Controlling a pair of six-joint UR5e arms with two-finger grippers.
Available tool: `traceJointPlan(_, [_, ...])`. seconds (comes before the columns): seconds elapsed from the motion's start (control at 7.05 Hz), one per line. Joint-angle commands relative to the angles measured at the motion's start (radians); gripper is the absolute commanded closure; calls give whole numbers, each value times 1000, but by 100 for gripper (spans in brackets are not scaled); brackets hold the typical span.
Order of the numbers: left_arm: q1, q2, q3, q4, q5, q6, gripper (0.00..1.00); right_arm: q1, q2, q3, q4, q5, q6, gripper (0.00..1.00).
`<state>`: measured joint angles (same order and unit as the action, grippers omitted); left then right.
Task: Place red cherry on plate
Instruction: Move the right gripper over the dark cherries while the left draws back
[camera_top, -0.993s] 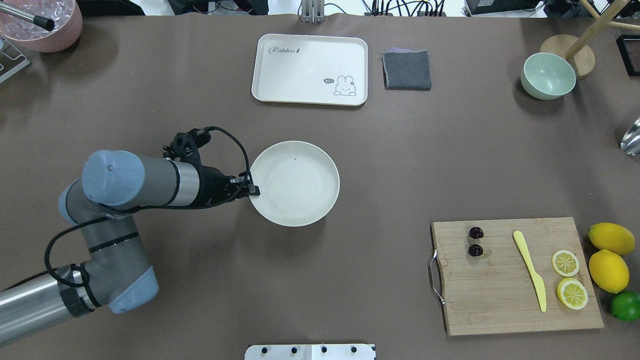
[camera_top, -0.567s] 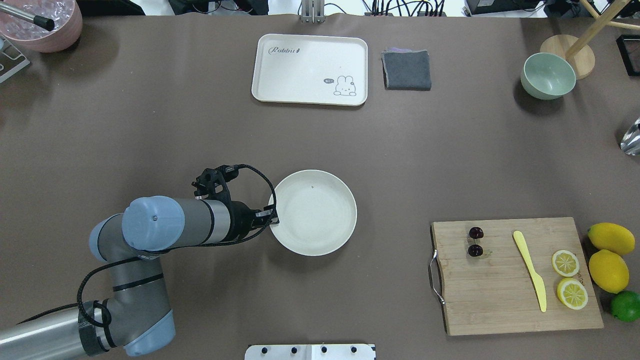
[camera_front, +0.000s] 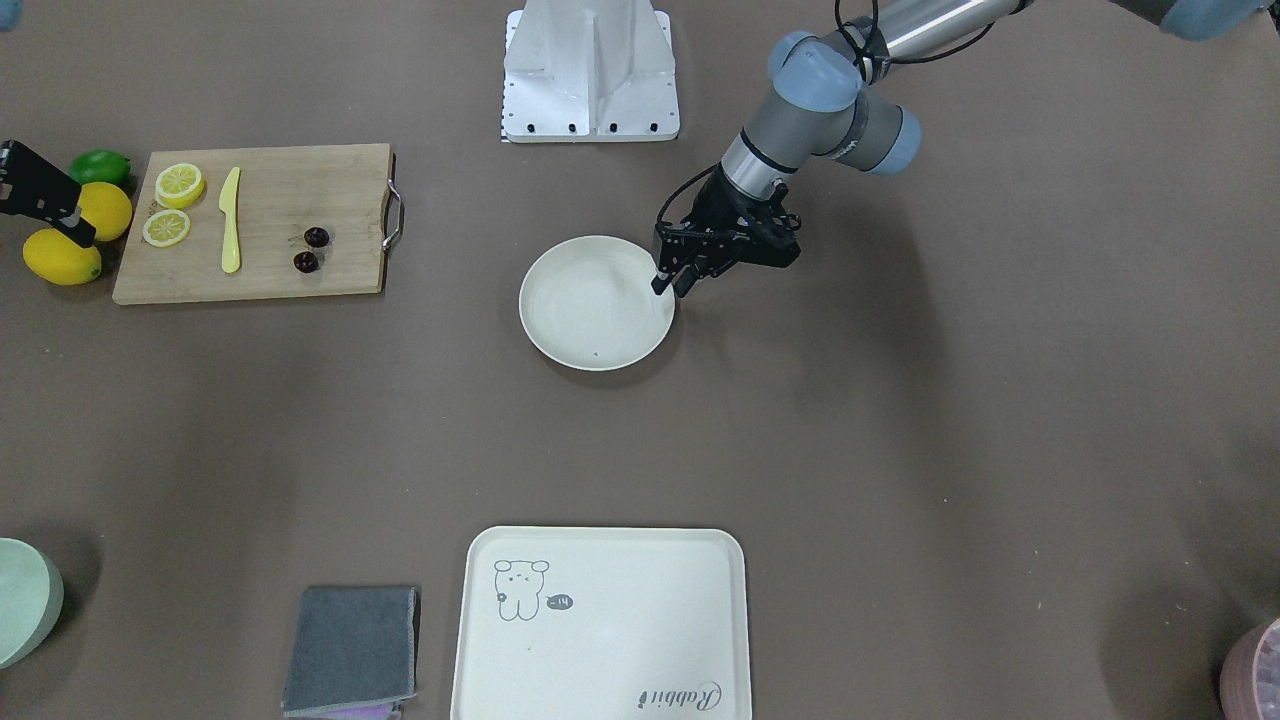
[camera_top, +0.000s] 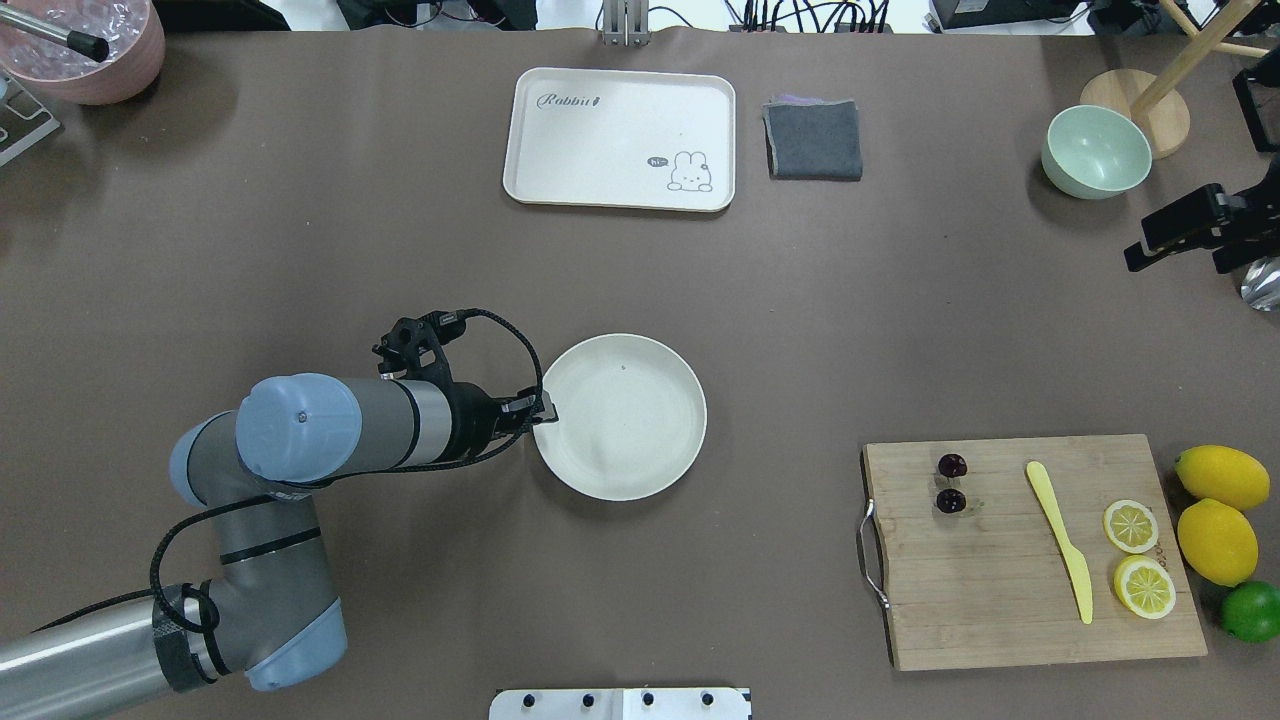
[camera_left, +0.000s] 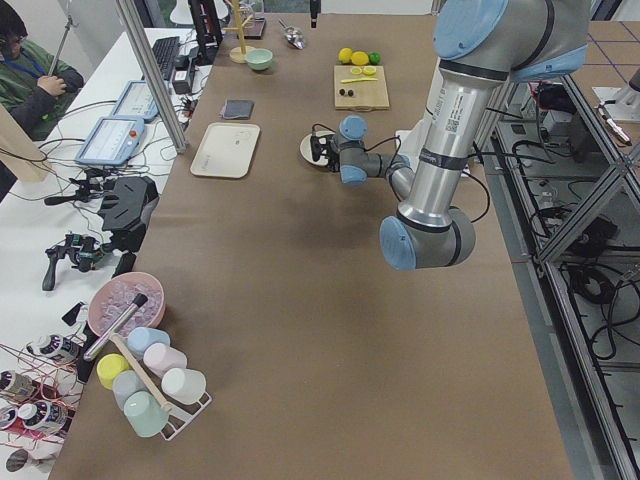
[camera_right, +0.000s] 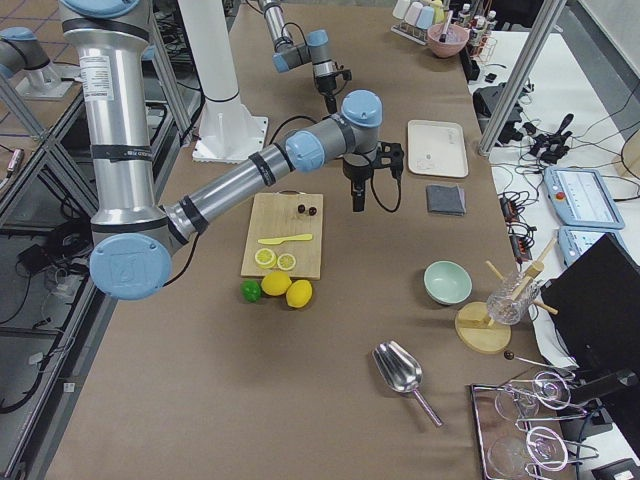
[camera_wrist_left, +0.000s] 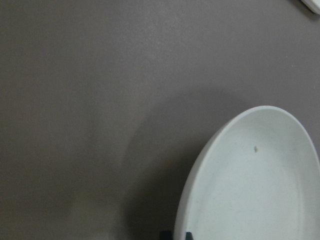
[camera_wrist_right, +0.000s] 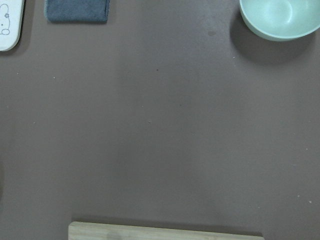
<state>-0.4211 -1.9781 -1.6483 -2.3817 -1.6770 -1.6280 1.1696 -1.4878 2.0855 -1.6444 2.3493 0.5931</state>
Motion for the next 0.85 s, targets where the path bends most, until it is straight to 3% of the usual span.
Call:
traceJointPlan(0.0, [-59, 2, -7, -2, 6, 10, 2, -109, 27, 24, 0, -45, 104, 0])
traceJointPlan(0.28, [-99, 8, -28, 4, 5, 99, 2, -273, 15, 70, 65, -158, 352, 0])
traceJointPlan(0.57, [-110, 18, -24, 30, 41, 267, 2, -439, -105, 39, 358, -305, 558, 0])
traceJointPlan(0.71, [-111, 22, -27, 32, 45, 398, 2, -505, -133, 28, 382, -358, 606, 0])
